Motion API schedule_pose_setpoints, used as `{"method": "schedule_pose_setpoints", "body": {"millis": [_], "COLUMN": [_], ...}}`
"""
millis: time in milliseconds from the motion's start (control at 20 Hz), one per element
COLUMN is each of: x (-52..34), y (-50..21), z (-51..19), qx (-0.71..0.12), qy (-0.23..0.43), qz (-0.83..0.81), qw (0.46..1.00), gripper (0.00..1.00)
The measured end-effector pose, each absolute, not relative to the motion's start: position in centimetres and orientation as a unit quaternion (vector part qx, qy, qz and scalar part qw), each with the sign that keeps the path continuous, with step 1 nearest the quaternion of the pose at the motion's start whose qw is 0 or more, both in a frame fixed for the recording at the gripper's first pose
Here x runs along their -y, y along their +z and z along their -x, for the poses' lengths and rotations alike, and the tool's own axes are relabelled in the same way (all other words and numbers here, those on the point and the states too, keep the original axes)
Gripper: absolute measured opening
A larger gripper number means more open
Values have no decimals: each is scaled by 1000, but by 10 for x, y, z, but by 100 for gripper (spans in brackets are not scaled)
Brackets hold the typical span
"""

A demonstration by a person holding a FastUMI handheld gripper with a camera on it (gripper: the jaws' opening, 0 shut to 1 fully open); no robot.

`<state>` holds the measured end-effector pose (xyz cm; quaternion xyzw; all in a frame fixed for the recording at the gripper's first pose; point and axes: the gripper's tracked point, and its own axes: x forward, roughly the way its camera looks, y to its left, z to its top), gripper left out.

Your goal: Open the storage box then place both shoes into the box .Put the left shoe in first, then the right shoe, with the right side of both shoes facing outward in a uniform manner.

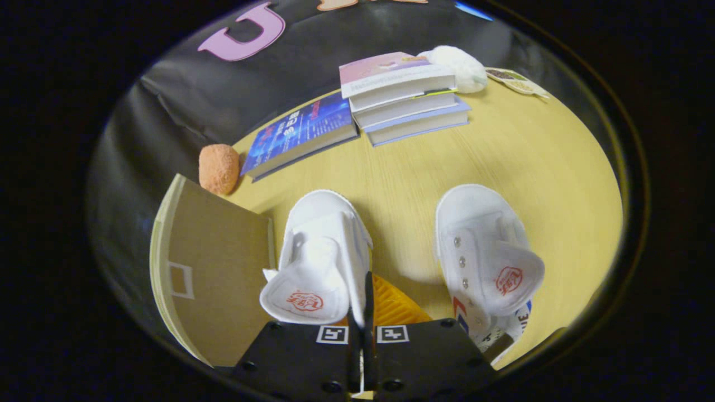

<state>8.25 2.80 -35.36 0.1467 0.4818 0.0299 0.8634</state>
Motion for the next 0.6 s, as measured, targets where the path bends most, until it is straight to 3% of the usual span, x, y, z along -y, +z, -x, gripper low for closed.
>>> {"method": "schedule_pose_setpoints", "body": {"millis": [250, 600], "x": [-44, -119], "y": [-286, -168], "z": [-96, -106], "qx": [-432, -340], "qy": [30, 84], "qz": [-198, -224], "qw": [880, 910], "gripper": [5, 5]}}
